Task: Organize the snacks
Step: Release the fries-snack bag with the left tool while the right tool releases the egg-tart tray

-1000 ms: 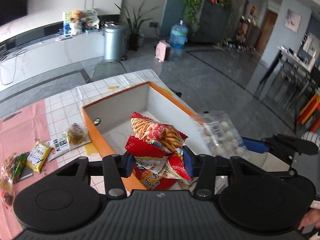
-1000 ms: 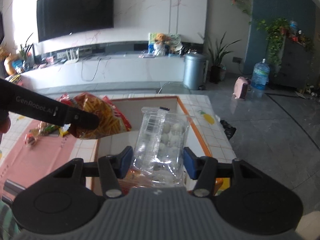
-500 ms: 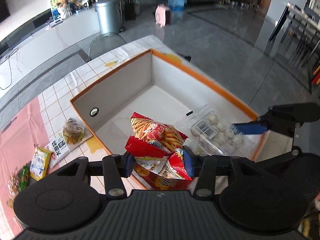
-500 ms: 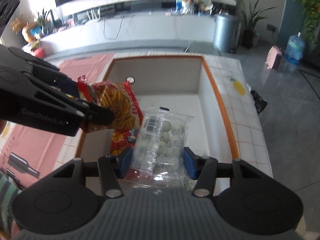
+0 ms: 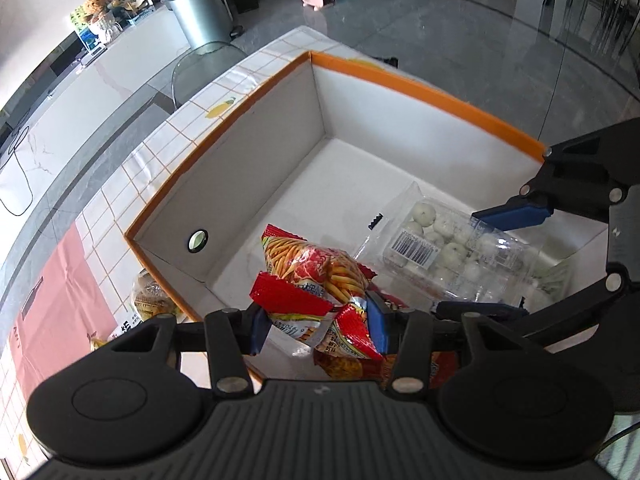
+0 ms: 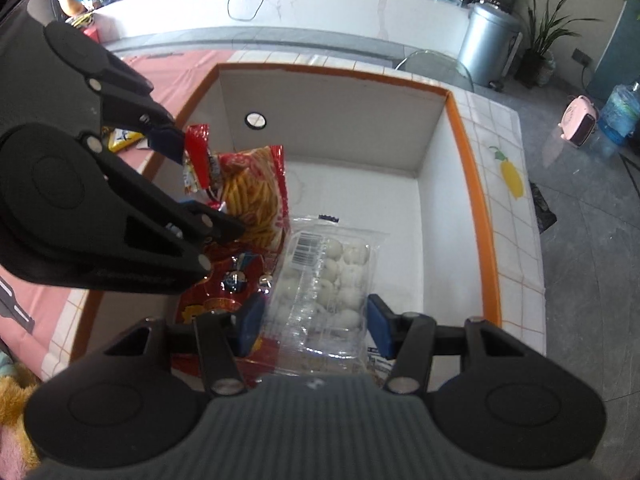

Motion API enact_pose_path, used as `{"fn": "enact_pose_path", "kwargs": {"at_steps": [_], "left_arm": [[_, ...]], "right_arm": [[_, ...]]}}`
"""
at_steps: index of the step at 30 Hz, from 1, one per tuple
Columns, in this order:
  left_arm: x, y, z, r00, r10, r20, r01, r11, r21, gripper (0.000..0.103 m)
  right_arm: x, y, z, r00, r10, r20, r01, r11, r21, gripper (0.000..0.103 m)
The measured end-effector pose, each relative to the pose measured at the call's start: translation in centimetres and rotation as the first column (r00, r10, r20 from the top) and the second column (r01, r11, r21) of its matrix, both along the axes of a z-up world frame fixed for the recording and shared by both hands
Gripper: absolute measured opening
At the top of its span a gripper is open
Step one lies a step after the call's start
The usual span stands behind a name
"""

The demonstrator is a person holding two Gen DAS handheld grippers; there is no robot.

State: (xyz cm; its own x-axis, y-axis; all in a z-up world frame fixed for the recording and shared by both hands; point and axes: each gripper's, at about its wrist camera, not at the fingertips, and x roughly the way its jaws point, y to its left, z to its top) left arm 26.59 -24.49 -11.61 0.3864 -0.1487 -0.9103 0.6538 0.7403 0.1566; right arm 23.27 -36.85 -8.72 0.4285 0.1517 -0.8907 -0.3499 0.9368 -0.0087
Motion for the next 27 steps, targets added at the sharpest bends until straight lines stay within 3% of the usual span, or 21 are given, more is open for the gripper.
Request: {"fn": "enact_pose_path", "kwargs": {"at_steps": [15,24,27], "left_arm": [[0.5,-0.6,-1.7,0.999,-0.033,0.034,0.031,0.996,0.082,0.063],[0.0,-0.2,-0.9,0.997,-0.03,0.068,0.024,0.996,0.081,0.078],[-0.4,-0.1,-0.2,0.996,-0.033,0.082,0.027,0.997,0.07,0.08]], "right_arm": [[2.1,0.4,-2.7,0.997,-0.004,-0.075,0.002,0.999,-0.036,0.056],[2.4,0.4,-2.8,0.996,-0.03,-0.085,0.028,0.999,-0.022,0.057],[2.3,0.5,-2.2,0.997,-0.025,-0.071,0.025,1.0,-0.011,0.066]]}}
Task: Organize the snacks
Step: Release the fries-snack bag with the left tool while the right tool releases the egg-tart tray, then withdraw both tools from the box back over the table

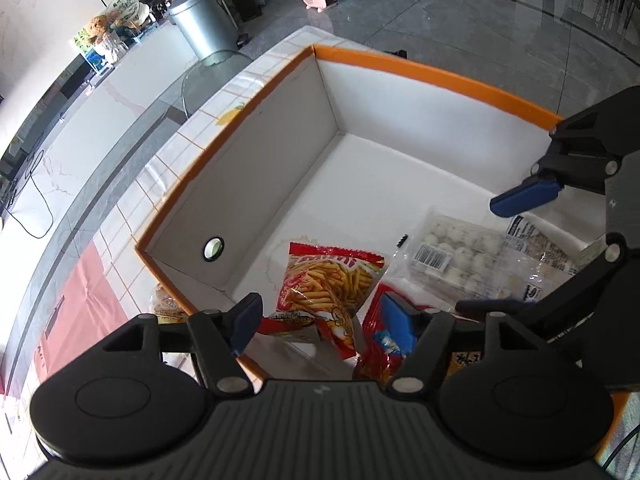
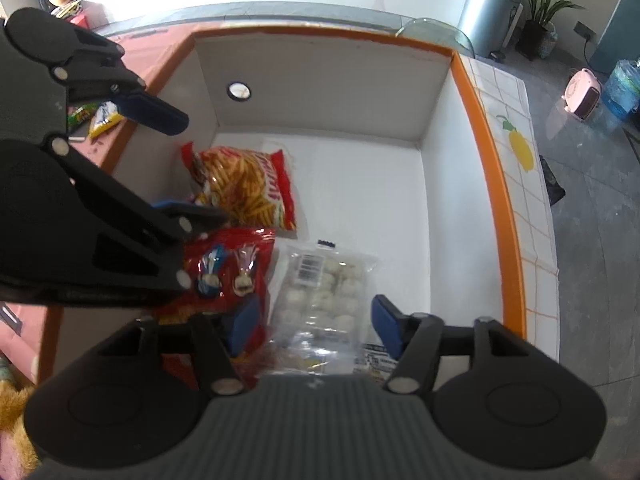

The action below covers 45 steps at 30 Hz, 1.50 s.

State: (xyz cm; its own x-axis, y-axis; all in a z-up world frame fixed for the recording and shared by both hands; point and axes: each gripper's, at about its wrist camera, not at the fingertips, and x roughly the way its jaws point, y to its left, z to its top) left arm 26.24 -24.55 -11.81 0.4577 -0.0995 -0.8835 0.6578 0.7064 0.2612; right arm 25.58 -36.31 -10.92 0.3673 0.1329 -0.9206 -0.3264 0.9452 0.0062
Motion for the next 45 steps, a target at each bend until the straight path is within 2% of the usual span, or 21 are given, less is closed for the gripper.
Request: {"fn": "enact_pose_path", "kwargs": {"at_steps": [9,17,23,29,36,45], "left_arm": [[-1.2,1.0,3.4,0.999,0.026,0.043,-0.023,0.998,-0.055,0.08],[-3.6,2.8,6.9,0.993,0.051,0.105,-0.038,0.991,-0.127,0.08],[-6.0,5.2,9.5,0.982,0.093,0.167,-0.061,0.981,-0.186,0.08],[-8.7,7.8,11.7,0.961,0.156,0.229,-0.098,0.965,-0.244,0.08],[-11.7,11.5,13.0,0.932,0.258,0.256,-0.163,0.927,-0.338,0.082],[-14.5,17.5,12.5,0.895,0.399,0.199,-0.286,0.856,-0.431,0.082]], "right_arm": [[-1.2,0.6,2.7,0.998,0.005,0.055,-0.005,1.0,-0.002,0.068],[-3.3,1.0,5.9,0.99,-0.042,0.135,0.041,0.999,0.009,0.068],[-5.9,2.1,8.4,0.969,-0.069,0.239,0.067,0.998,0.015,0.068],[-9.0,3.7,10.1,0.928,-0.108,0.356,0.11,0.994,0.015,0.068],[-12.7,5.8,12.0,0.885,-0.152,0.44,0.134,0.988,0.073,0.068],[-16.5,8.8,12.0,0.846,-0.225,0.484,0.174,0.974,0.149,0.068]]}}
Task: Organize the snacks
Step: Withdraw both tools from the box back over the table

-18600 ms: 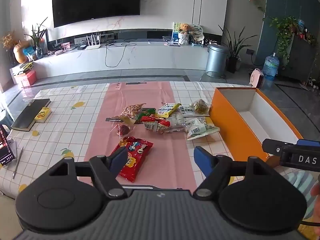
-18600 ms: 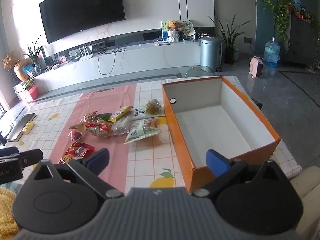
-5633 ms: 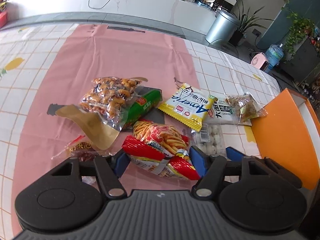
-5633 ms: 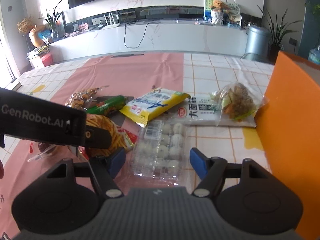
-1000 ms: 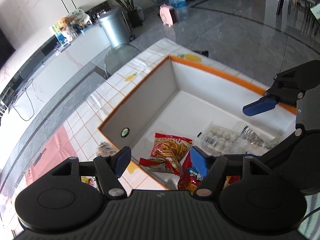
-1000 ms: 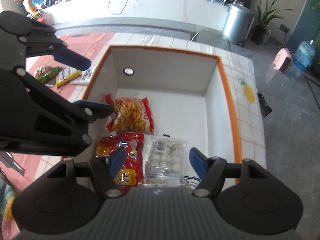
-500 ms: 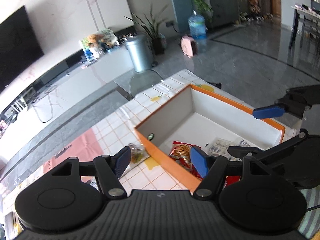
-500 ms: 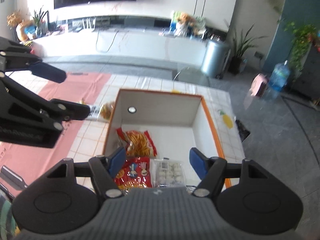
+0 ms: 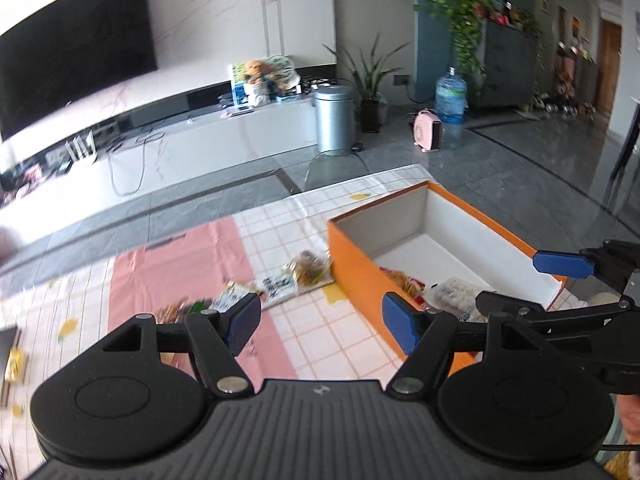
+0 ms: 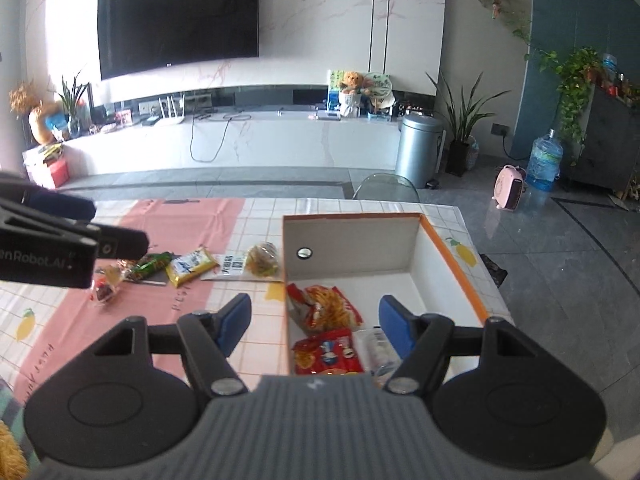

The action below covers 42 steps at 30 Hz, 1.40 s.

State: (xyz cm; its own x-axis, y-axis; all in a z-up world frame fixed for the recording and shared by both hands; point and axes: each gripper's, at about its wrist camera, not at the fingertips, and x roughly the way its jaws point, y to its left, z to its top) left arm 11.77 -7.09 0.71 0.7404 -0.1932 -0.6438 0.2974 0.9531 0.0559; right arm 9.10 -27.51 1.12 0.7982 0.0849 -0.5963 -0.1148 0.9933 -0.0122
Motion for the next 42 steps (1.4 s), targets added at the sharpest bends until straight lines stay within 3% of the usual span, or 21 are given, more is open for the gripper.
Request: {"fn": "enact_pose_path", "kwargs": {"at_steps": [7,10,15,24,31,42], "left_arm": [[-2.5,4.5,-0.9,0.994,0.106,0.029,-0.106,0.994,0.0,0.082],[-2.7,6.6,-1.7,0.989,0.149,-0.012,-0.149,0.989,-0.012,0.081],[-2.7,10.9,-3.1,0.975,0.207,-0.076,-0.211,0.976,-0.05,0.08],[-1.1,16.4,-6.3,0.945,0.27,-0.186,-0.284,0.957,-0.053,0.08],[2.7,18.1,-8.3,0.938,0.245,-0.246,-0.261,0.965,-0.035,0.08],[9.0,18.8,-11.8,0.947,0.136,-0.29,-0.136,0.991,0.018,0.08]], "right_arm": [[-2.0,2.8,-1.5,0.998,-0.02,0.06,0.016,0.998,0.057,0.068],[-2.1,4.4,-2.2,0.998,0.0,0.062,-0.006,0.995,0.1,0.068],[-1.4,7.4,-3.4,0.998,0.044,0.052,-0.048,0.995,0.087,0.068],[1.3,11.7,-7.2,0.993,0.108,-0.054,-0.103,0.99,0.095,0.069],[4.7,14.1,-9.2,0.985,0.141,-0.102,-0.133,0.988,0.081,0.069],[11.0,17.7,-12.5,0.971,0.19,-0.147,-0.187,0.982,0.032,0.069]]}}
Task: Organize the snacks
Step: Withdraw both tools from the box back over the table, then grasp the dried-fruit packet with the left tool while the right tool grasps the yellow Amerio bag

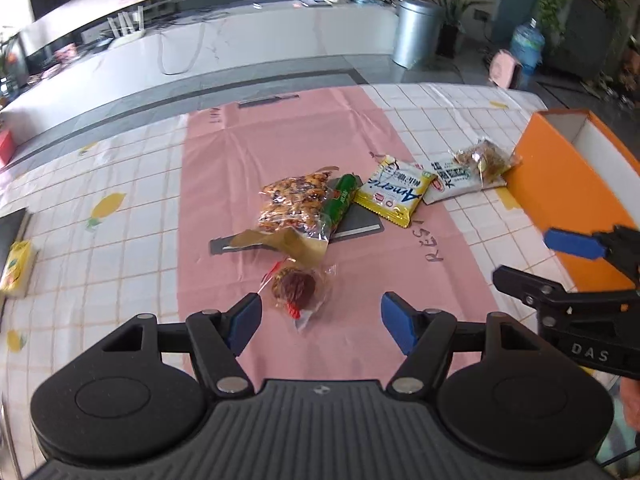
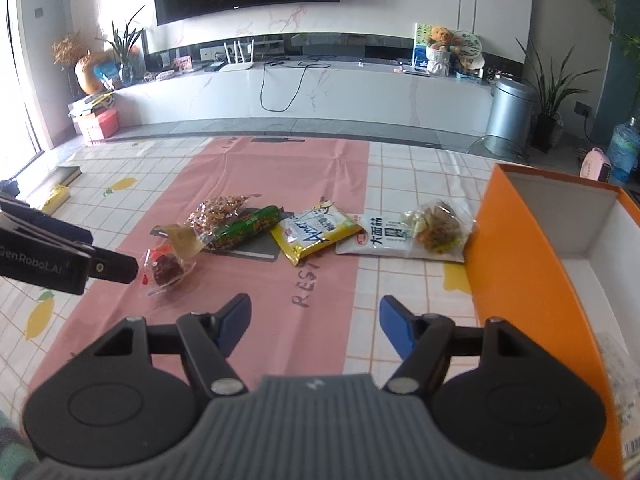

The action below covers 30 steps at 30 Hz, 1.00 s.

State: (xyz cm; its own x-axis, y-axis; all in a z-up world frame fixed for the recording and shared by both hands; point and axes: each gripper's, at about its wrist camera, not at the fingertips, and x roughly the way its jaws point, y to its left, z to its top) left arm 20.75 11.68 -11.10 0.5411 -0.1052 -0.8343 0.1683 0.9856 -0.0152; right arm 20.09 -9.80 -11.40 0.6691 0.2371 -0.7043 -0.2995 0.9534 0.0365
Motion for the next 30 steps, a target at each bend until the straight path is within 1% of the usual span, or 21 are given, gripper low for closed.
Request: {"fn": "enact_pose_path", "kwargs": {"at_steps": [5,8,10,12,14,18,20,22,25,28,30], "left_arm": [[2.3,0.5,-2.3,0.999,-0.035,-0.032,0.035,0.999,-0.004,0.08],[3.2,0.4,-3.6,0.997,-0.058,-0.044,0.058,0.998,0.008,0.08],[3.7,0.3,-4.4,0.996,-0.068,-0.055,0.07,0.997,0.037,0.08],[4.1,0.2,-5.1,0.996,-0.075,-0.053,0.079,0.994,0.08,0.08],[4.3,0.1,-5.6,0.996,-0.077,-0.054,0.082,0.991,0.107,0.08],[4.8,0.3,-6.1,0.995,-0.071,-0.075,0.078,0.993,0.088,0.08],[4.9,0.2,-6.3,0.994,-0.074,-0.081,0.081,0.993,0.089,0.076],[5.0,0.3,-6.5,0.993,-0.075,-0.086,0.082,0.993,0.081,0.076],[5.0,0.3,-6.8,0.993,-0.071,-0.095,0.078,0.994,0.075,0.076],[4.9,0.4,-7.1,0.993,-0.062,-0.099,0.068,0.996,0.06,0.076],[5.0,0.6,-7.1,0.993,-0.056,-0.101,0.062,0.997,0.053,0.076]], "right_arm": [[2.5,1.7,-1.7,0.999,0.03,-0.015,-0.03,0.999,-0.026,0.069],[4.0,2.5,-2.6,0.999,0.045,-0.015,-0.046,0.998,-0.039,0.069],[4.9,3.1,-3.2,0.998,0.059,-0.004,-0.059,0.997,-0.054,0.077],[5.8,3.5,-3.6,0.996,0.089,0.018,-0.088,0.994,-0.059,0.088],[6.8,4.0,-4.0,0.991,0.129,0.041,-0.125,0.988,-0.087,0.09],[9.3,4.7,-5.1,0.981,0.182,0.064,-0.172,0.976,-0.131,0.092],[10.8,4.8,-5.9,0.98,0.192,0.054,-0.183,0.973,-0.137,0.092],[12.0,4.7,-6.5,0.976,0.212,0.053,-0.202,0.968,-0.146,0.092],[13.4,4.7,-7.6,0.968,0.247,0.029,-0.24,0.957,-0.161,0.093],[14.3,4.7,-8.5,0.969,0.248,0.019,-0.241,0.954,-0.178,0.096],[14.6,4.4,-8.8,0.969,0.246,0.019,-0.24,0.958,-0.155,0.097]]}}
